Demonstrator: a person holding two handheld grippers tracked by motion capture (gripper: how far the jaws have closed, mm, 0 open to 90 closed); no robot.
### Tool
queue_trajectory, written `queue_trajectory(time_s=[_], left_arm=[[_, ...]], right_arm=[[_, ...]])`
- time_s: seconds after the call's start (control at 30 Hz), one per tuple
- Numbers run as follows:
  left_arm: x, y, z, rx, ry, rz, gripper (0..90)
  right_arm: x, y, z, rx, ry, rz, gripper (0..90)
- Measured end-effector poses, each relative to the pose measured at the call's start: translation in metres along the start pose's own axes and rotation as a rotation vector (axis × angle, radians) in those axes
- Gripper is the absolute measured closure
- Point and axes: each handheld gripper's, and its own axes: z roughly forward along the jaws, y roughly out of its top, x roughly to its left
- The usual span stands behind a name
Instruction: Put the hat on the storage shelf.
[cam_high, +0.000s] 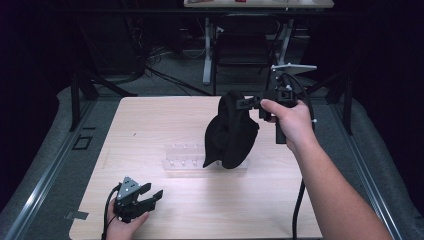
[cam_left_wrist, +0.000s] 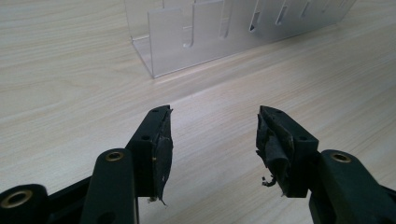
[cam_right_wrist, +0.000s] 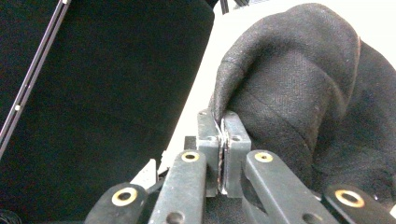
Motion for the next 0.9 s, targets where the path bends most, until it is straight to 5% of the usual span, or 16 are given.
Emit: queue_trajectory(time_s=[0.37, 0.53, 0.9], left_arm=[[-0.007, 0.013, -0.006, -0.023, -0.035, -0.014, 46.0], [-0.013, 0.024, -0.007, -0.025, -0.029, 0.037, 46.6], [-0.023, 0.055, 0.010, -0.065, -0.038, 0.075, 49.8]], right_arm=[[-0.001, 0.004, 0.011, 0.002, -0.025, -0.002, 88.4], [0.002, 0.004, 0.014, 0.002, -0.017, -0.007, 88.4], [0.008, 0.003, 0.022, 0.003, 0.002, -0.016, 88.4]])
